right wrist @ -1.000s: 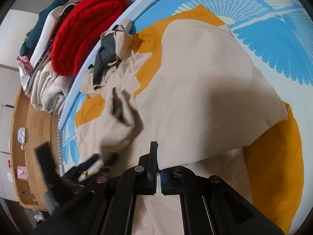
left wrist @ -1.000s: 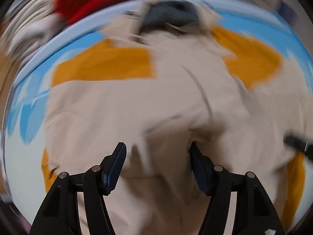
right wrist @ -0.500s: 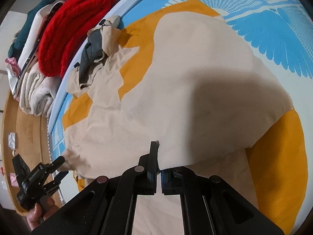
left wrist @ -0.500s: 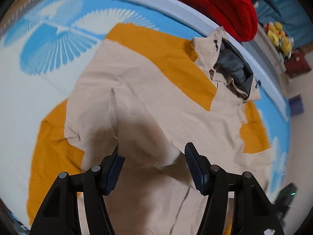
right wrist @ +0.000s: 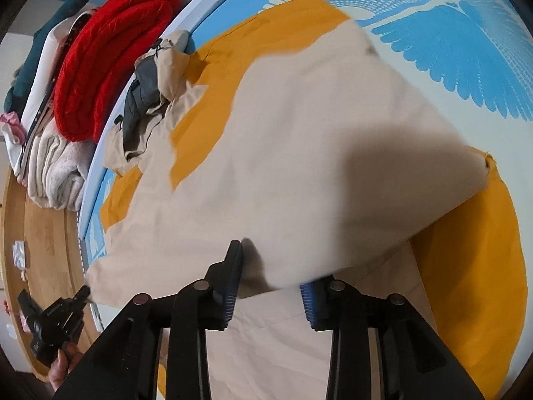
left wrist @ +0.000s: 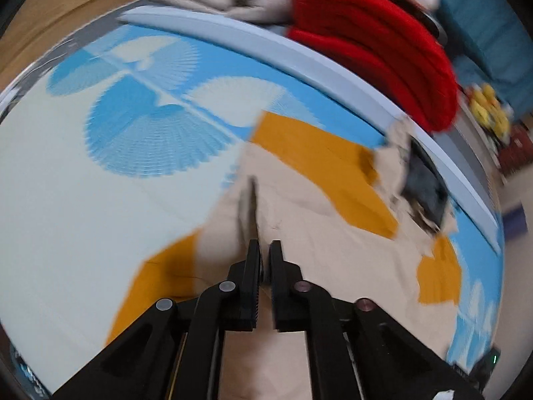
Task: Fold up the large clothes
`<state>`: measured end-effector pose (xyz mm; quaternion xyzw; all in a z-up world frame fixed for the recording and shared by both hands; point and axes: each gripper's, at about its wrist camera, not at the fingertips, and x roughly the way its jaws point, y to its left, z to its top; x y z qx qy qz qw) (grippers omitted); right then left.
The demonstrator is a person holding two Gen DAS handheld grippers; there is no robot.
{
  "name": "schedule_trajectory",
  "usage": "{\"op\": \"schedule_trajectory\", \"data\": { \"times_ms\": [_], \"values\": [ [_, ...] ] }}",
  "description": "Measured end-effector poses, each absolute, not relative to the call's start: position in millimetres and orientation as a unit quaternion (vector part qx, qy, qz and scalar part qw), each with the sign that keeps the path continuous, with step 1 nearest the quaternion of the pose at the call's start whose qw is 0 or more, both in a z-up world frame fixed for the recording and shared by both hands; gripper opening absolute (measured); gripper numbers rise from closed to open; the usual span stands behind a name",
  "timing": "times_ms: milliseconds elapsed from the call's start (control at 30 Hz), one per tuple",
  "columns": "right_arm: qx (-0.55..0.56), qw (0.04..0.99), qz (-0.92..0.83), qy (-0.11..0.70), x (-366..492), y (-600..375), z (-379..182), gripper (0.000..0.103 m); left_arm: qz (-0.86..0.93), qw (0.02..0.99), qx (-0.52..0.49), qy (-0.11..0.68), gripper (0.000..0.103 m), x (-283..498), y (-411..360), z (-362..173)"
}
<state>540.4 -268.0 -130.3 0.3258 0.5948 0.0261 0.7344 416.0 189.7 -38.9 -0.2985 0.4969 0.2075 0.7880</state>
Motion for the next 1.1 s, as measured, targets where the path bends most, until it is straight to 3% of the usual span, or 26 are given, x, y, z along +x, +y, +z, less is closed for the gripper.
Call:
{"op": "schedule_trajectory", "data": {
  "times_ms": [133, 200, 267, 400, 533, 600, 667, 733, 867, 1000, 1100],
  "values": [
    [0.337, 0.724, 0.013, 0.601, 538, -275, -137, 0.036, 0.288, 0.739, -0.335, 0.51, 0.013, 398, 220, -58],
    [0.348, 0.718, 0.003, 0.603, 537, -281, -141, 0.036, 0.285, 0.738, -0.343, 0.506, 0.019, 398, 224, -60],
    [0.359, 0.711, -0.007, 0.604, 535, -289, -145, 0.036, 0.26, 0.741, -0.352, 0.509, 0.034, 404, 221, -62],
    [0.362, 0.7, -0.028, 0.616, 531, -297, -149, 0.036, 0.235, 0.715, -0.385, 0.534, 0.038, 406, 215, -84],
    [0.34, 0.693, -0.042, 0.634, 524, -294, -145, 0.036, 0.244, 0.683, -0.4, 0.56, 0.035, 405, 214, -109],
    [0.325, 0.714, -0.028, 0.62, 522, -284, -129, 0.036, 0.242, 0.68, -0.405, 0.561, 0.027, 405, 215, -113],
    [0.302, 0.747, 0.001, 0.593, 523, -273, -109, 0.036, 0.224, 0.686, -0.41, 0.558, 0.007, 408, 213, -114],
    [0.287, 0.777, 0.023, 0.56, 527, -267, -93, 0.036, 0.222, 0.698, -0.399, 0.552, 0.004, 410, 211, -109],
    [0.297, 0.796, 0.018, 0.528, 539, -279, -90, 0.036, 0.225, 0.728, -0.373, 0.529, 0.003, 411, 207, -88],
    [0.325, 0.742, -0.07, 0.582, 537, -316, -137, 0.036, 0.246, 0.696, -0.37, 0.564, 0.011, 411, 215, -105],
    [0.354, 0.717, -0.089, 0.594, 533, -331, -150, 0.027, 0.271, 0.686, -0.366, 0.568, 0.01, 404, 221, -109]
  ]
}}
